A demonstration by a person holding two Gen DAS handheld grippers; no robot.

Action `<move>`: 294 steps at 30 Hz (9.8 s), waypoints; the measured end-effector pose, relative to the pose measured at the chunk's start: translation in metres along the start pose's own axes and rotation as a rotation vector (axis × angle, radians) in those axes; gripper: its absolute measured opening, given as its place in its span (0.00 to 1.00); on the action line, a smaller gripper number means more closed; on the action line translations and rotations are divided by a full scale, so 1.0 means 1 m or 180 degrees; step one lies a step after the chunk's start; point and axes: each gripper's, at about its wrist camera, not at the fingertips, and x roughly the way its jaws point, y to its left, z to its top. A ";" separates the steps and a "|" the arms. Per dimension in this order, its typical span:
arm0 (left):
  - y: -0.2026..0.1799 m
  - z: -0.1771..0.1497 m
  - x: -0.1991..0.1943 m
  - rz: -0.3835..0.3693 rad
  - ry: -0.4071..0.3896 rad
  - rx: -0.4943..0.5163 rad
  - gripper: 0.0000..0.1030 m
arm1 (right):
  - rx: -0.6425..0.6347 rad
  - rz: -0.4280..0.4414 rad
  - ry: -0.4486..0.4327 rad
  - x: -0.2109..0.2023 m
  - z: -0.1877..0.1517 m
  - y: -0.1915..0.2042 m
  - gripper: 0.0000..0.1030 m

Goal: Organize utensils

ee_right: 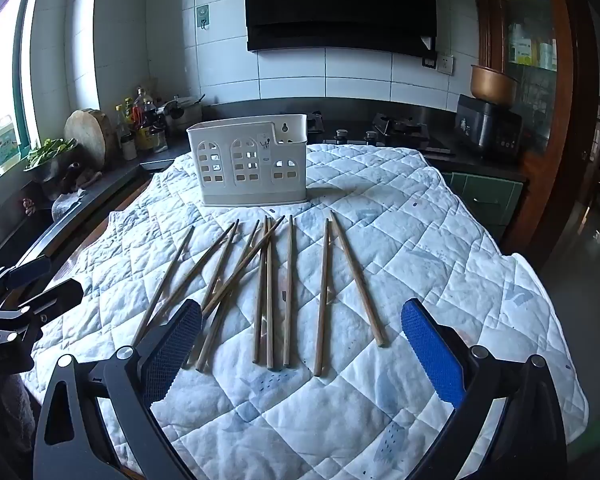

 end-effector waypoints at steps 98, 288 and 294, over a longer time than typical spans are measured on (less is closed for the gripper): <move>0.013 -0.007 0.014 0.0130 0.0190 -0.0295 0.94 | -0.0102 0.0133 0.0094 0.016 -0.006 -0.001 0.93; 0.049 0.097 0.062 -0.0130 0.0023 -0.0411 0.55 | -0.0054 0.0431 0.0167 0.062 0.084 -0.053 0.47; 0.059 0.055 0.073 -0.0060 0.0258 -0.0585 0.56 | -0.0129 0.0271 0.0329 0.074 0.031 -0.057 0.47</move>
